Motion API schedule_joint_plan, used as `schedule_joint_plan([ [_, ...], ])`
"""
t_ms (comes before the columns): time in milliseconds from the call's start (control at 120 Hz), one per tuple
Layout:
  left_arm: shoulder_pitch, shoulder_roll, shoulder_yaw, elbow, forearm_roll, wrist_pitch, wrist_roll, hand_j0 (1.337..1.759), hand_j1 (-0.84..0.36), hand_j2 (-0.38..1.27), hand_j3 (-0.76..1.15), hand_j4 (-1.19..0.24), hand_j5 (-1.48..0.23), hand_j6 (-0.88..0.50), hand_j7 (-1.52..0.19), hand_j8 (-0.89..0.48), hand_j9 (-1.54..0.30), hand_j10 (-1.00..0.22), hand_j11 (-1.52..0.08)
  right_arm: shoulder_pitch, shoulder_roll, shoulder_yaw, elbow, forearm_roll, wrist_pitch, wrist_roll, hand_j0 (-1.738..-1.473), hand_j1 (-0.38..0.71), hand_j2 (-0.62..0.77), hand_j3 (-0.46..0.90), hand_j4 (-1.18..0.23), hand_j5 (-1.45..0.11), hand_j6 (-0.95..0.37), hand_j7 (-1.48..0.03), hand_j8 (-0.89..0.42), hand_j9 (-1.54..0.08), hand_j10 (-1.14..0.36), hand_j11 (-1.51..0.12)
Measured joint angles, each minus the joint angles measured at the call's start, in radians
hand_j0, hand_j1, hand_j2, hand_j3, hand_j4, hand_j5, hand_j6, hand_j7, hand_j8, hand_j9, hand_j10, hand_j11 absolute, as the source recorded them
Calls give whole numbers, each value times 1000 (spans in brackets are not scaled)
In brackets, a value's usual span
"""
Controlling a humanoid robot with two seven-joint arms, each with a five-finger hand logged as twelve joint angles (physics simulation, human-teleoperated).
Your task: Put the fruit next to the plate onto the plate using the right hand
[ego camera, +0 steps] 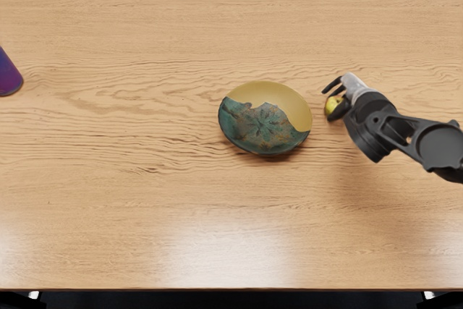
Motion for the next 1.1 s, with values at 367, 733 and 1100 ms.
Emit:
schedule_joint_plan([
  [367, 0, 0, 0, 0, 0, 0, 0, 1658, 349, 0, 0, 0, 0, 0, 0, 0, 0, 0, 0, 4, -12, 26, 20, 25, 29, 0, -1646, 201, 66, -2, -745, -978, -493, -971, -382, -999, -558, -993],
  [733, 0, 0, 0, 0, 0, 0, 0, 1658, 349, 0, 0, 0, 0, 0, 0, 0, 0, 0, 0, 4, -127, 172, 198, 29, 72, -1, -1647, 261, 293, 0, -809, -1053, -528, -1051, -370, -1077, -546, -1073],
  [1100, 0, 0, 0, 0, 0, 0, 0, 1658, 349, 0, 0, 0, 0, 0, 0, 0, 0, 0, 0, 52, -71, 204, 328, 47, 91, -3, -1647, 236, 244, 0, -803, -1082, -549, -1057, -378, -1078, -548, -1084],
])
